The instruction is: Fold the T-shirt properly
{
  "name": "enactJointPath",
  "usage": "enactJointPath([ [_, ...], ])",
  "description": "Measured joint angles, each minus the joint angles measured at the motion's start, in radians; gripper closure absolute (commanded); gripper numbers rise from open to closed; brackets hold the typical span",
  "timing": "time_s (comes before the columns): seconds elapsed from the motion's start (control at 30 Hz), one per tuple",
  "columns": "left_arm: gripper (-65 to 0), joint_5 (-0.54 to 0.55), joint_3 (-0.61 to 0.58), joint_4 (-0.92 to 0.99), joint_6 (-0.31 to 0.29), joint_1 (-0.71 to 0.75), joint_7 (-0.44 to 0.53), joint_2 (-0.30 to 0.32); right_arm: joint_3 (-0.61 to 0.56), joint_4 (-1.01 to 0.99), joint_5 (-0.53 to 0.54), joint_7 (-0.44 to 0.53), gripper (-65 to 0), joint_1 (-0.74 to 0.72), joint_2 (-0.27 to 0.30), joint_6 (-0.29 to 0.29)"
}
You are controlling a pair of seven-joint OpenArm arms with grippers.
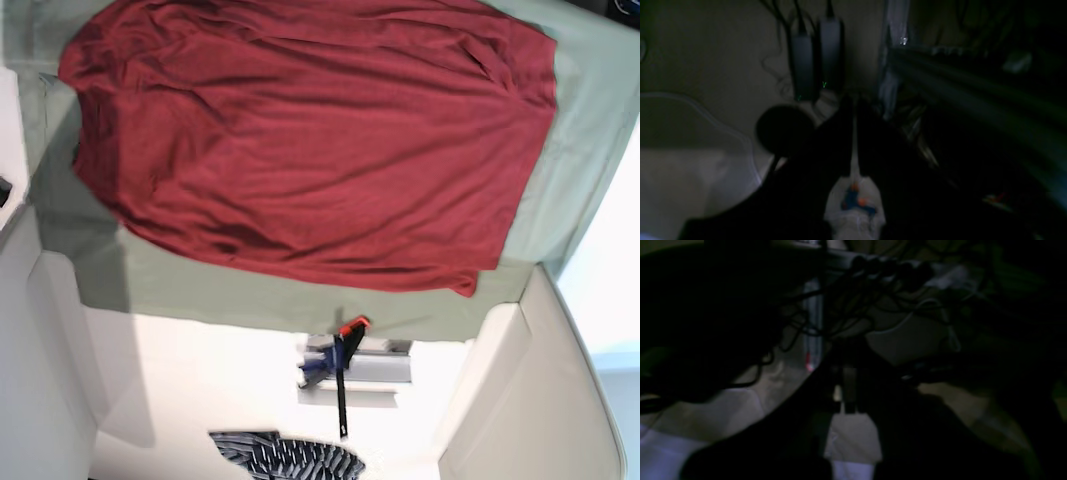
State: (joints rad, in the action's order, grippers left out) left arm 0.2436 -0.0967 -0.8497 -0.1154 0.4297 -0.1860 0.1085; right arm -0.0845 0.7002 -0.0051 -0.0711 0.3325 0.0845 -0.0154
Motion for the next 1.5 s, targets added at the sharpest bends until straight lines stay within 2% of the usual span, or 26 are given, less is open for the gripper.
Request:
enactJointPath([
  [0.23,-6.1,-0.139,-0.001,-0.319,0.109,0.233,-0.027,0.072,0.000,0.266,-0.001,-0.046,0.0,0.185,0.140,0.001],
  [0.3,-6.1,-0.159,-0.001,-0.425,0.129,0.302,-0.025,0.100,0.000,0.353,-0.002,-0.050,0.0,0.250,0.183,0.000],
  [0.4,-6.1,-0.157,-0.001,-0.581,0.125,0.396,-0.026,0.145,0.000,0.488,-0.003,-0.050,0.0,0.354,0.232,0.003],
  [0.5,-6.1,-0.155,-0.002,-0.724,0.121,0.475,-0.090,0.191,0.000,0.635,-0.071,-0.067,0.0,0.449,0.251,0.008],
  [0.63,-6.1,-0.156,-0.001,-0.888,0.122,0.549,-0.161,0.252,0.006,0.840,-0.140,-0.074,0.0,0.563,0.256,0.068],
  [0.73,-6.1,-0.158,-0.001,-0.986,0.125,0.603,-0.200,0.286,0.009,0.973,-0.150,-0.073,0.0,0.626,0.257,0.089],
  [0.8,-6.1,-0.194,-0.001,-1.036,0.122,0.641,-0.211,0.297,0.010,1.043,-0.155,-0.074,0.0,0.660,0.258,0.092],
  [0.87,-6.1,-0.242,-0.001,-1.083,0.119,0.676,-0.225,0.306,0.010,1.105,-0.214,-0.078,0.0,0.692,0.259,0.091],
  [0.93,-6.1,-0.289,0.000,-1.130,0.079,0.705,-0.239,0.308,0.010,1.154,-0.272,-0.089,0.0,0.716,0.259,0.091],
  [1.1,-6.1,-0.286,-0.001,-1.257,-0.035,0.754,-0.277,0.351,0.010,1.266,-0.281,-0.175,0.0,0.726,0.266,0.090],
  [1.2,-6.1,-0.288,-0.001,-1.327,-0.096,0.765,-0.280,0.385,0.011,1.321,-0.285,-0.180,0.0,0.723,0.294,0.091],
  [1.23,-6.1,-0.288,-0.001,-1.346,-0.105,0.764,-0.277,0.393,0.010,1.337,-0.315,-0.177,0.0,0.723,0.304,0.091],
  [1.33,-6.1,-0.333,-0.001,-1.384,-0.109,0.764,-0.234,0.405,0.010,1.366,-0.395,-0.179,0.0,0.721,0.343,0.108],
  [1.4,-6.1,-0.401,-0.001,-1.386,-0.098,0.764,-0.199,0.404,0.011,1.379,-0.439,-0.180,0.0,0.715,0.364,0.162],
  [1.5,-6.1,-0.502,-0.001,-1.386,-0.045,0.764,-0.178,0.404,0.010,1.381,-0.497,-0.177,0.0,0.687,0.381,0.246],
])
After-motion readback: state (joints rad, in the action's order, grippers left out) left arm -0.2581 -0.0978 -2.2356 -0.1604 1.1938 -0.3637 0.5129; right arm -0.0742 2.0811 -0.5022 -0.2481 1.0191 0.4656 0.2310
